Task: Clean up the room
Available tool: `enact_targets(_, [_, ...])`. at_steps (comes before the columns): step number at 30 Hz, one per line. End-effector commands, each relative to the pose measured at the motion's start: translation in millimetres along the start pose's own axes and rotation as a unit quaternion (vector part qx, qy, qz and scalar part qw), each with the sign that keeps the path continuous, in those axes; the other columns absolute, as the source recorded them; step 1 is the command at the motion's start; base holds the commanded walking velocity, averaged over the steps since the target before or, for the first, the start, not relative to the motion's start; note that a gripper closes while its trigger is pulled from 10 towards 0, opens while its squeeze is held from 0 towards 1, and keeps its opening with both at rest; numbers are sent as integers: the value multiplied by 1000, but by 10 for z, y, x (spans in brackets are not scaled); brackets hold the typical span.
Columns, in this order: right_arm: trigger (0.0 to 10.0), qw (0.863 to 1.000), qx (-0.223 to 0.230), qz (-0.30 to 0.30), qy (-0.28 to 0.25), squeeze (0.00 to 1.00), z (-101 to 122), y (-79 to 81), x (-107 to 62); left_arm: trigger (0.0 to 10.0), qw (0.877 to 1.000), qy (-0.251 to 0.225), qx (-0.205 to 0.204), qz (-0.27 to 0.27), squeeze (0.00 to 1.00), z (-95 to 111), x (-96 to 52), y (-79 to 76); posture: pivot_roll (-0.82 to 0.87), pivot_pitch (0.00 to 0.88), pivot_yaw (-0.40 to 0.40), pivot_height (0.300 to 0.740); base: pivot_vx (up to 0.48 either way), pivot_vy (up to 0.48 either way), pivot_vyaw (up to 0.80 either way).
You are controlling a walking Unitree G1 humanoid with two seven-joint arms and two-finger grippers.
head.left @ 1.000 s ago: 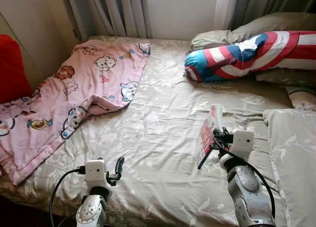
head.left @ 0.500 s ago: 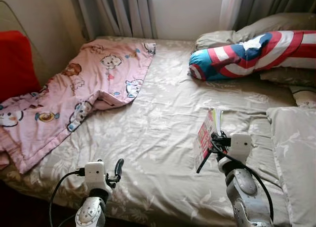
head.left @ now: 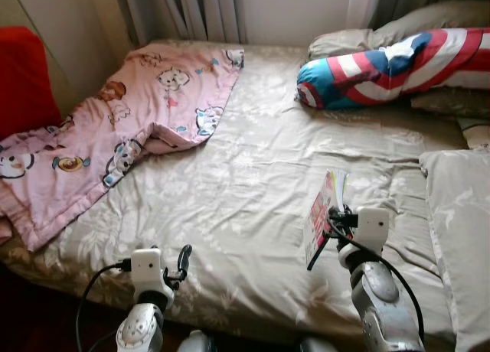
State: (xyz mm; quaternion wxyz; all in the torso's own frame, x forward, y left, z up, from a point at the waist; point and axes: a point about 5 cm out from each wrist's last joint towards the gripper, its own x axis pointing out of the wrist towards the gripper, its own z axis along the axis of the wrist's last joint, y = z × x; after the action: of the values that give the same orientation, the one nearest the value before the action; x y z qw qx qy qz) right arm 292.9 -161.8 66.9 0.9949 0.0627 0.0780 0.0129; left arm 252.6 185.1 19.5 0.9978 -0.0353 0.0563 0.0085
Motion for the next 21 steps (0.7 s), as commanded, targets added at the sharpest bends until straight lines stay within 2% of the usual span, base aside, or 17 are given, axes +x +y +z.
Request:
enact_targets(1, [10000,1000,4,13,-24,0,103,24,46,10000,1000,7,3,8,0,-20,-29,56,-32,113,48,651,0,0,0])
enact_targets(5, [10000,999,9,31,-28,0,135,49,78,10000,1000,7,4,8,0,-17,-30,61,-30,114,50,651,0,0,0])
enact_targets(7, [10000,995,60,72,-38,0,221,127,133,10000,1000,8,5,9,0,-13,-32,73,-28,117,54,651,0,0,0])
enact_targets(8, [10000,988,109,102,-41,0,267,189,161,10000,1000,8,6,9,0,-12,-34,79,-23,118,57,651,0,0,0])
enact_targets(9, [10000,988,109,102,-41,0,267,189,161,10000,1000,8,6,9,0,-12,-34,79,-23,118,57,651,0,0,0])
enact_targets(12, [10000,972,184,143,-41,0,325,262,225,10000,1000,7,8,8,0,-3,-44,101,-12,125,65,651,0,0,0])
enact_targets(14, [10000,961,230,149,-35,0,309,246,303,10000,1000,8,12,8,0,2,-58,125,-3,131,70,651,0,0,0])
enact_targets(16, [10000,953,260,150,-30,0,288,238,332,10000,1000,7,14,8,0,5,-71,140,4,134,74,651,0,0,0])
enact_targets(18, [10000,951,267,151,-29,0,282,233,339,10000,1000,7,15,8,0,6,-75,144,4,134,74,651,0,0,0])
enact_targets(21, [10000,944,305,127,-6,0,151,138,431,10000,1000,9,25,7,0,17,-132,203,44,157,95,651,0,0,0])
